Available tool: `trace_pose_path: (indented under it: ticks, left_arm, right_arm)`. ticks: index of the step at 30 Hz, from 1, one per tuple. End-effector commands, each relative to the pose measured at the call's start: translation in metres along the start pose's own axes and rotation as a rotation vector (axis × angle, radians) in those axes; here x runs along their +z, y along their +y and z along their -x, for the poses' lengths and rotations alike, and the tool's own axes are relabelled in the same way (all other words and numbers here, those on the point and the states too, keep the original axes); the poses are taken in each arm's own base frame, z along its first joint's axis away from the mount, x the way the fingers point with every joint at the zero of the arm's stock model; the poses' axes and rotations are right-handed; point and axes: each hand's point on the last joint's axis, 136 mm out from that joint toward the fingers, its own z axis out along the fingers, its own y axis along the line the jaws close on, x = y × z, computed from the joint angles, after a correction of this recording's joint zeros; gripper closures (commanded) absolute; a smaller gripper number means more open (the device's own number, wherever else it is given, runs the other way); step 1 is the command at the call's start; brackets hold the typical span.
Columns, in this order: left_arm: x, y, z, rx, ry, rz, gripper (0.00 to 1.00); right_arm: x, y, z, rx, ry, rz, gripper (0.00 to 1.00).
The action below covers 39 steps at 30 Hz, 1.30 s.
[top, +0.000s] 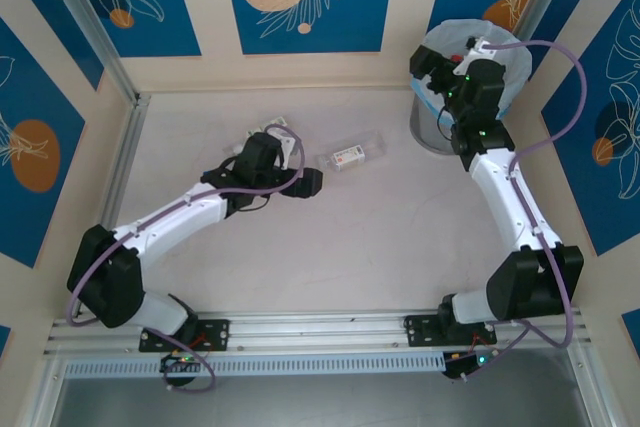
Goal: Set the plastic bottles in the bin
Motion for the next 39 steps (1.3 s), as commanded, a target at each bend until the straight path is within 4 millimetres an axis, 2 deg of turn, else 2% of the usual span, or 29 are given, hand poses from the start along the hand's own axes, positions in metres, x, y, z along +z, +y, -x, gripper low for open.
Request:
trace_pose_path:
  ticks: [1,5,8,11,14,22,26,29,39]
  left_arm:
    - [0.001,0.006,0.001,0.013,0.024,0.025,0.01]
    - [-0.003,0.019,-0.001,-0.03,0.014,0.094,0.01]
    - [-0.009,0.026,-0.002,-0.052,-0.003,0.133,0.01]
    - [-0.013,0.028,-0.004,-0.049,-0.001,0.142,0.01]
    - [-0.014,0.028,-0.008,-0.034,0.017,0.144,0.01]
    - [-0.021,0.045,-0.021,-0.049,0.063,0.212,0.01]
    - [-0.023,0.048,-0.027,-0.058,0.062,0.212,0.01]
    - [-0.023,0.05,-0.032,-0.077,0.068,0.217,0.01]
    - [-0.005,0.05,-0.065,-0.213,0.173,0.194,0.01]
  right_arm:
    - [-0.014,0.033,-0.029,-0.044,0.109,0.088,0.0]
    - [-0.016,0.057,-0.068,-0.075,0.224,0.131,0.01]
    - [-0.008,0.068,-0.1,-0.131,0.305,0.147,0.0]
    - [0.003,0.074,-0.131,-0.173,0.406,0.147,0.0]
    - [0.015,0.079,-0.153,-0.192,0.48,0.144,0.0]
    - [0.048,0.086,-0.22,-0.26,0.693,0.136,0.01]
    - [0.064,0.093,-0.251,-0.256,0.777,0.158,0.01]
    - [0.076,0.098,-0.267,-0.246,0.82,0.16,0.0]
    - [0.103,0.095,-0.327,-0.189,0.96,0.145,0.0]
